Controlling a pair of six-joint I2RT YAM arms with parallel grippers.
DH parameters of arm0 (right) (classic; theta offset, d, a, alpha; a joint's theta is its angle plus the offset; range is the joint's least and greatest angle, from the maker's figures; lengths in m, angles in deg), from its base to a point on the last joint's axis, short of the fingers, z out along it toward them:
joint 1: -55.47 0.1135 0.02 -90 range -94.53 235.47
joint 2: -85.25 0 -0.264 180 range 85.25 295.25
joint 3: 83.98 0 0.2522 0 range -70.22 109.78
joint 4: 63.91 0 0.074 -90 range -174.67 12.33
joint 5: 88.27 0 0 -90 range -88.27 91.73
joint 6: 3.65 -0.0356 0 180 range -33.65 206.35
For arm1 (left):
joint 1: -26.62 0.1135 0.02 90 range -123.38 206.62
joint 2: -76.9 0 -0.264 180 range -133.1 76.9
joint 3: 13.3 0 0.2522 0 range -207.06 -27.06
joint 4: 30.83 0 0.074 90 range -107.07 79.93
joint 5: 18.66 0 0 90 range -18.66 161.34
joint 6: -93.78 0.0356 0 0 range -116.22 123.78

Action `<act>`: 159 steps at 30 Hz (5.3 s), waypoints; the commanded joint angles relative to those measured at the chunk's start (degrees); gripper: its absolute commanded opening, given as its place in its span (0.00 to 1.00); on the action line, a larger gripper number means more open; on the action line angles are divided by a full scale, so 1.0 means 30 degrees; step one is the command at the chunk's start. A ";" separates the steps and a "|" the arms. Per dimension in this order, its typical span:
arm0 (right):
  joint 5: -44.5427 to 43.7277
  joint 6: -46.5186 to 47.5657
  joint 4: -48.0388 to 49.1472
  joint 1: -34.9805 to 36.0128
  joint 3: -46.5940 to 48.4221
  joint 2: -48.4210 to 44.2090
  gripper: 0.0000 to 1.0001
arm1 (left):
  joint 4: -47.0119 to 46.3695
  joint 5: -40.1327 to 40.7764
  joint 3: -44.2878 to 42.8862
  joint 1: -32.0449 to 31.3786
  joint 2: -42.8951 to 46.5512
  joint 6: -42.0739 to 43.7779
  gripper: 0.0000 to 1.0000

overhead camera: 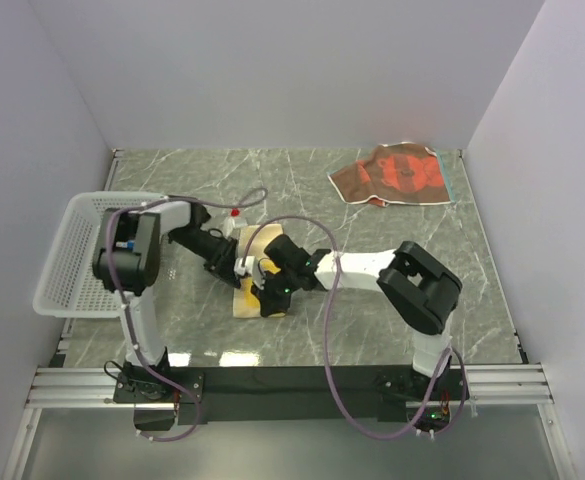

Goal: Roll the towels
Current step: Roll the towel

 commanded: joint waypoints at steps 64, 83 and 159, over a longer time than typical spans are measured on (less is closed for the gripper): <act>-0.1044 -0.3107 -0.5771 -0.9165 -0.0396 -0.3777 0.37 | -0.5411 0.5120 0.5412 -0.6423 0.6010 0.4324 0.01; -0.8189 0.2692 -0.0353 0.1700 -0.3428 -0.7399 0.46 | 0.2093 0.2834 -0.5001 -0.3170 -0.5570 0.5142 0.04; 1.2959 -0.5154 -1.0866 -0.4947 1.0373 1.1393 0.00 | -1.4853 1.3069 1.5361 -1.2662 1.6755 0.3529 0.16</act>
